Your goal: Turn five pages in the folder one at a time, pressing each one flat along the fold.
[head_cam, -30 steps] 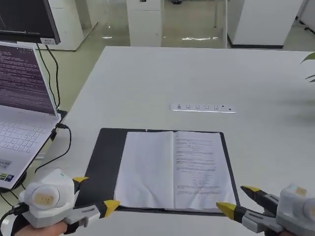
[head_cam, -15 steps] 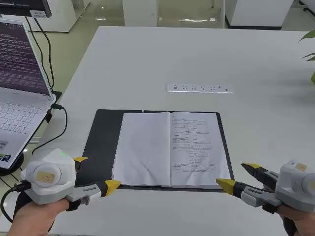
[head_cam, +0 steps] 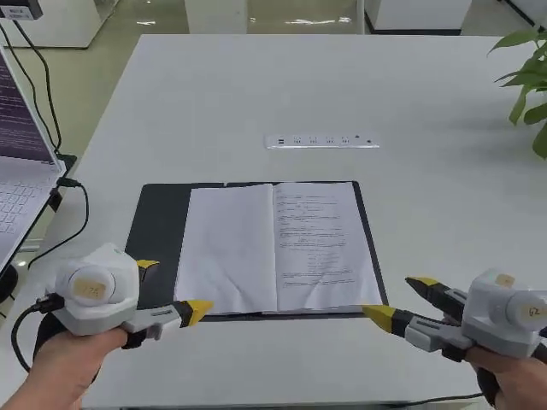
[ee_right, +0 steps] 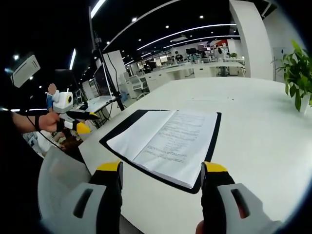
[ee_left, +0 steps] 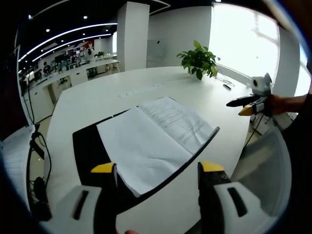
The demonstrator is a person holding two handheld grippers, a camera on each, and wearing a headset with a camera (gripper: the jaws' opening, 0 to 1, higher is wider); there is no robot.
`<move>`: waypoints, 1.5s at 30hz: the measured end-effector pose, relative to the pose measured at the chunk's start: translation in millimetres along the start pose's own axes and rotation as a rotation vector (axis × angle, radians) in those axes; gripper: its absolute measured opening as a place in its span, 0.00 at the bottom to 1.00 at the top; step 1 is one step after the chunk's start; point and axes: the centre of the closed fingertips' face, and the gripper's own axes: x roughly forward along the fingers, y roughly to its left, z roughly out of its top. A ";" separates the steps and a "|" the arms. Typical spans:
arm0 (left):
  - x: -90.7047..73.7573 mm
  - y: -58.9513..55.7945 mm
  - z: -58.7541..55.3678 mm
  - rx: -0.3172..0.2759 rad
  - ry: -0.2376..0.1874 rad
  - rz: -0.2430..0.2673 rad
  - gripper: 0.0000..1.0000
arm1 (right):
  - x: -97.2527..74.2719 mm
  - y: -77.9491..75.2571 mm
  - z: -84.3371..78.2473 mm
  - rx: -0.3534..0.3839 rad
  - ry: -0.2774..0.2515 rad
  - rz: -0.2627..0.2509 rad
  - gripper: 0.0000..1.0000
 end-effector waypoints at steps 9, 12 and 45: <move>35.0 -28.1 31.7 0.044 -0.011 -0.075 0.66 | -5.6 -4.4 -6.7 0.000 0.017 -0.014 0.65; 46.5 -36.5 40.5 0.048 -0.016 -0.096 0.66 | -6.6 -4.2 -7.2 0.004 0.015 -0.011 0.65; 173.6 -143.5 82.1 0.302 0.100 -0.351 0.64 | -8.9 -16.7 -16.7 0.046 0.032 -0.007 0.68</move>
